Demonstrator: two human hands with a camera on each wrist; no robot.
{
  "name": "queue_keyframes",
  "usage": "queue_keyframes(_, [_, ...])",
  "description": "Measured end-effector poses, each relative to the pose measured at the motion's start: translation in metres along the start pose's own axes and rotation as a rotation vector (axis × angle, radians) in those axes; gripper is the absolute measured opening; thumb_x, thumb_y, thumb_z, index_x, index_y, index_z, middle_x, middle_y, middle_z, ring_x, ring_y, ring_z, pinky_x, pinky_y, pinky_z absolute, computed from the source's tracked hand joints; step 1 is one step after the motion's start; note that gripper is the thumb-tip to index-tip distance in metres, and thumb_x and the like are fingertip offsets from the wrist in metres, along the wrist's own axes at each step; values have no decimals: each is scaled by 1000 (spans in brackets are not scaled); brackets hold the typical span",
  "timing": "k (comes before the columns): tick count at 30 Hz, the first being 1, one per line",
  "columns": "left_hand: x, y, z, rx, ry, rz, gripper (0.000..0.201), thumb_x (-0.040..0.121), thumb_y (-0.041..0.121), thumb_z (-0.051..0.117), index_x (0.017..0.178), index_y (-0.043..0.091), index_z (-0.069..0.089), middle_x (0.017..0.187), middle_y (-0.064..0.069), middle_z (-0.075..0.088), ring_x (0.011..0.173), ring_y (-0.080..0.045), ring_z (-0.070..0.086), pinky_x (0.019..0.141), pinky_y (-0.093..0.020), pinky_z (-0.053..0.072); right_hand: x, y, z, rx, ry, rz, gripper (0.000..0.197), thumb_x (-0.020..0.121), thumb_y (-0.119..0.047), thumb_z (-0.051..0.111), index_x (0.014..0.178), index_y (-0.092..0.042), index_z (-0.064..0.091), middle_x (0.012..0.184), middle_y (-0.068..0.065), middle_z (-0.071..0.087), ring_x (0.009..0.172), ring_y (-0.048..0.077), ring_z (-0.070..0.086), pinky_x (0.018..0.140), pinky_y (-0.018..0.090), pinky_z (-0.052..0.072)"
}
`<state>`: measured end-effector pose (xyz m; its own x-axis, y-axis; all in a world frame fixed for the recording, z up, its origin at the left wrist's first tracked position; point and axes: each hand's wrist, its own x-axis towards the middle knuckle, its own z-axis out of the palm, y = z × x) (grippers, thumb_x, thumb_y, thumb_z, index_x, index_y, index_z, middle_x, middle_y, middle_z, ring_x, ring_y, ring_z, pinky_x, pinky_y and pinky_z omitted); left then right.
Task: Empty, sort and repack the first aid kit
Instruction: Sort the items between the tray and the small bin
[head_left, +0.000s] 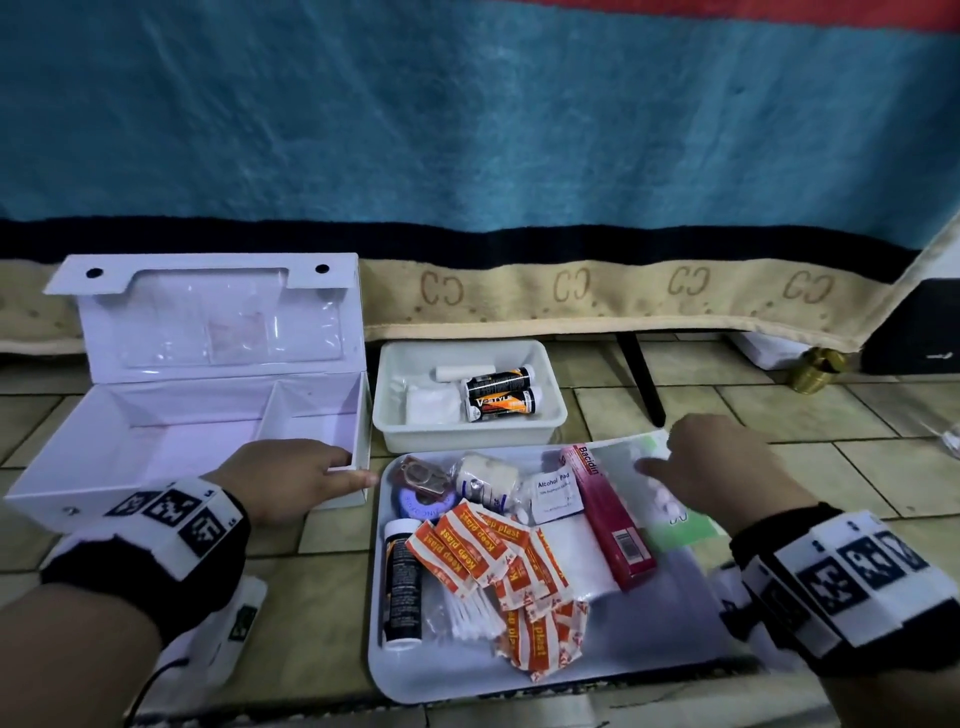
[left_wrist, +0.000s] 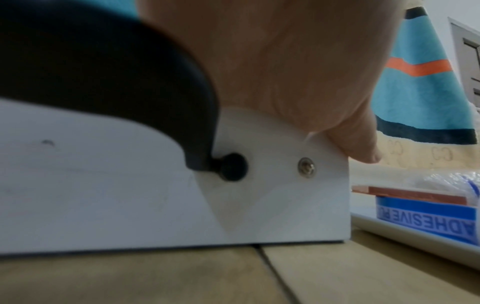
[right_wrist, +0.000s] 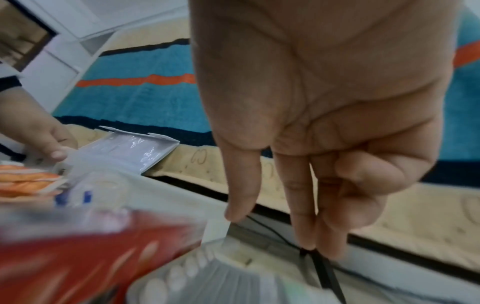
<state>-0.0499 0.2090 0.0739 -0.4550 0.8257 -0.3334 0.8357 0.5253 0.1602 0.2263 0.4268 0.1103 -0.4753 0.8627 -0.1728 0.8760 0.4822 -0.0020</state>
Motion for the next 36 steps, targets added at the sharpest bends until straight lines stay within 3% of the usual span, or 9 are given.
queue_keyframes(3, [2, 0, 2, 15, 13, -30, 51, 83, 71, 33, 66, 24, 44, 68, 5, 50, 70, -8, 49, 71, -27, 39, 14, -24, -22, 26, 80, -138, 37, 88, -39, 59, 110, -10, 65, 107, 9, 66, 102, 27, 60, 76, 29, 45])
queue_keyframes(7, [3, 0, 2, 41, 11, -35, 51, 85, 69, 34, 70, 22, 46, 68, 4, 50, 69, -9, 49, 72, -27, 41, 41, -72, -26, 16, 71, -433, 26, 92, -26, 53, 116, -21, 63, 113, 3, 66, 102, 23, 60, 81, 28, 45])
queue_keyframes(12, [4, 0, 2, 59, -6, -42, 49, 86, 69, 33, 72, 24, 48, 68, 5, 49, 71, -10, 50, 73, -28, 41, 64, -114, -8, -279, -34, -525, 28, 91, -14, 51, 118, -15, 58, 117, 6, 60, 104, 25, 58, 80, 31, 48])
queue_keyframes(19, [5, 1, 1, 61, -7, -44, 48, 85, 68, 35, 63, 25, 40, 65, 5, 47, 70, -12, 48, 71, -29, 39, 67, -125, -1, -415, 17, -486, 26, 93, -8, 40, 112, -12, 57, 113, 6, 58, 106, 26, 52, 76, 33, 38])
queue_keyframes(23, [3, 2, 1, 55, 0, -48, 50, 86, 68, 35, 65, 23, 41, 65, 4, 47, 67, -10, 47, 67, -27, 36, 63, -122, -2, -410, 14, -508, 23, 94, -8, 38, 111, -13, 53, 104, 5, 59, 88, 24, 48, 73, 31, 37])
queue_keyframes(27, [2, 2, 1, 45, -2, -56, 51, 86, 68, 34, 65, 22, 41, 66, 3, 48, 68, -12, 48, 69, -28, 38, 59, -115, -10, -347, 31, -534, 20, 94, -13, 43, 112, -12, 51, 107, 6, 60, 90, 24, 51, 76, 32, 38])
queue_keyframes(32, [3, 2, 2, 51, 7, -59, 53, 84, 69, 34, 68, 19, 43, 66, 2, 48, 66, -11, 47, 70, -28, 40, 43, -69, -51, 96, 113, -382, 26, 91, -30, 55, 110, -13, 53, 93, 5, 55, 83, 25, 51, 72, 31, 39])
queue_keyframes(34, [2, 2, 1, 50, -1, -53, 57, 80, 73, 31, 67, 19, 42, 65, 2, 47, 64, -10, 46, 66, -26, 37, 33, -40, -60, 138, 128, -274, 23, 89, -28, 58, 103, -10, 56, 87, 6, 59, 79, 25, 55, 66, 30, 40])
queue_keyframes(36, [1, 2, 0, 32, -17, -37, 69, 64, 86, 19, 65, 21, 41, 64, 3, 47, 63, -9, 46, 64, -25, 35, 24, -16, -58, 103, 92, -172, 22, 87, -29, 58, 93, -8, 63, 74, 5, 60, 69, 22, 55, 59, 29, 39])
